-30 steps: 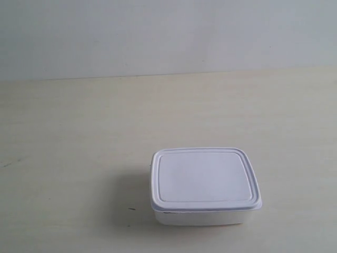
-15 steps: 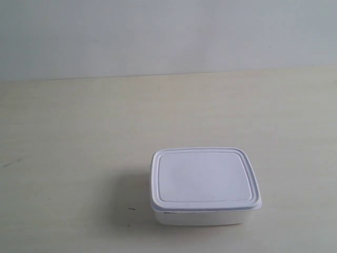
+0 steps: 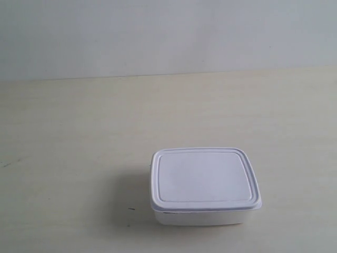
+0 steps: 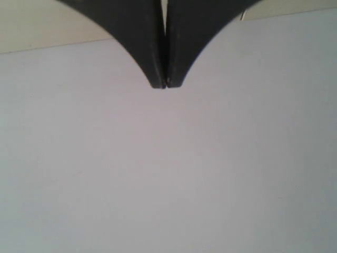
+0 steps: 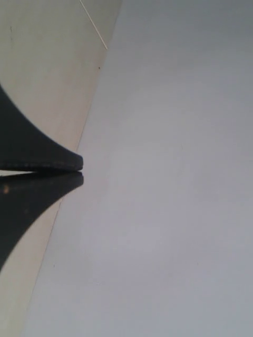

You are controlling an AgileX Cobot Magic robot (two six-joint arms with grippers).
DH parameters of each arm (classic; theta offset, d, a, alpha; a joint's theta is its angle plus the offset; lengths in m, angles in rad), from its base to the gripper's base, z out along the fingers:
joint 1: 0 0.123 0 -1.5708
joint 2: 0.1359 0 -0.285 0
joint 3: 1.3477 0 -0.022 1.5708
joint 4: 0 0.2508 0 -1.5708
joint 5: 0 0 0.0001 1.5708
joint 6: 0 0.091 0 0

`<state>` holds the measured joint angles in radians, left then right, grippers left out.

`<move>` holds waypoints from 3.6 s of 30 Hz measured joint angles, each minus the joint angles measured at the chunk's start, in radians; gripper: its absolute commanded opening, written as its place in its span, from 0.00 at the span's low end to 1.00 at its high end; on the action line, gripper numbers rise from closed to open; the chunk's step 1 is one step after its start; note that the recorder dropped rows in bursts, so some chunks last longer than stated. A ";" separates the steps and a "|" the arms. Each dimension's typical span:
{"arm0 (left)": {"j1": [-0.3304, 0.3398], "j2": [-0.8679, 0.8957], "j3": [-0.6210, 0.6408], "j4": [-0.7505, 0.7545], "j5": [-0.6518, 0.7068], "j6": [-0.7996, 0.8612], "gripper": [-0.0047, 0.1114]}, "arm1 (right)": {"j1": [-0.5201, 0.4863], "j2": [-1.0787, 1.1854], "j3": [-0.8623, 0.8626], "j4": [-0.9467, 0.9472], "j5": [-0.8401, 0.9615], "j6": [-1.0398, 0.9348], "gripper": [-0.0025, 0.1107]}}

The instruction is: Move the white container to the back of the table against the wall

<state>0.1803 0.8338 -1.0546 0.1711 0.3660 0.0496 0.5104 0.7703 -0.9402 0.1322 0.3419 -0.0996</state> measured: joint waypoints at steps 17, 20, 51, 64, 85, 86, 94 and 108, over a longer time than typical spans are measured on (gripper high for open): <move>-0.446 0.113 0.098 -0.577 0.411 -0.043 0.04 | 0.148 0.056 0.000 0.065 0.612 -0.063 0.02; -0.571 0.183 0.103 -0.682 0.529 0.100 0.04 | 0.149 0.113 0.008 0.038 0.785 -0.075 0.02; -0.918 0.759 0.135 -0.755 0.330 0.118 0.04 | 0.150 0.339 0.414 0.057 0.394 0.279 0.02; -0.918 0.881 0.135 -0.755 0.186 0.118 0.04 | 0.150 0.566 0.420 0.052 0.177 0.569 0.02; -0.918 0.988 0.135 -0.884 0.018 0.125 0.04 | 0.152 0.758 0.422 0.052 -0.052 0.594 0.02; -0.918 0.988 0.135 -0.895 0.006 0.125 0.04 | 0.152 0.767 0.422 0.052 -0.061 0.594 0.02; -0.918 0.988 0.135 -0.931 -0.060 0.121 0.04 | 0.152 0.800 0.422 0.052 -0.164 0.642 0.02; -0.918 1.050 0.135 -0.933 -0.147 0.119 0.04 | 0.019 0.802 0.422 0.042 -0.190 0.646 0.02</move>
<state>-0.7378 1.8842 -0.9198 -0.7616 0.2191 0.1683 0.5294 1.5719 -0.5178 0.1746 0.1516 0.5465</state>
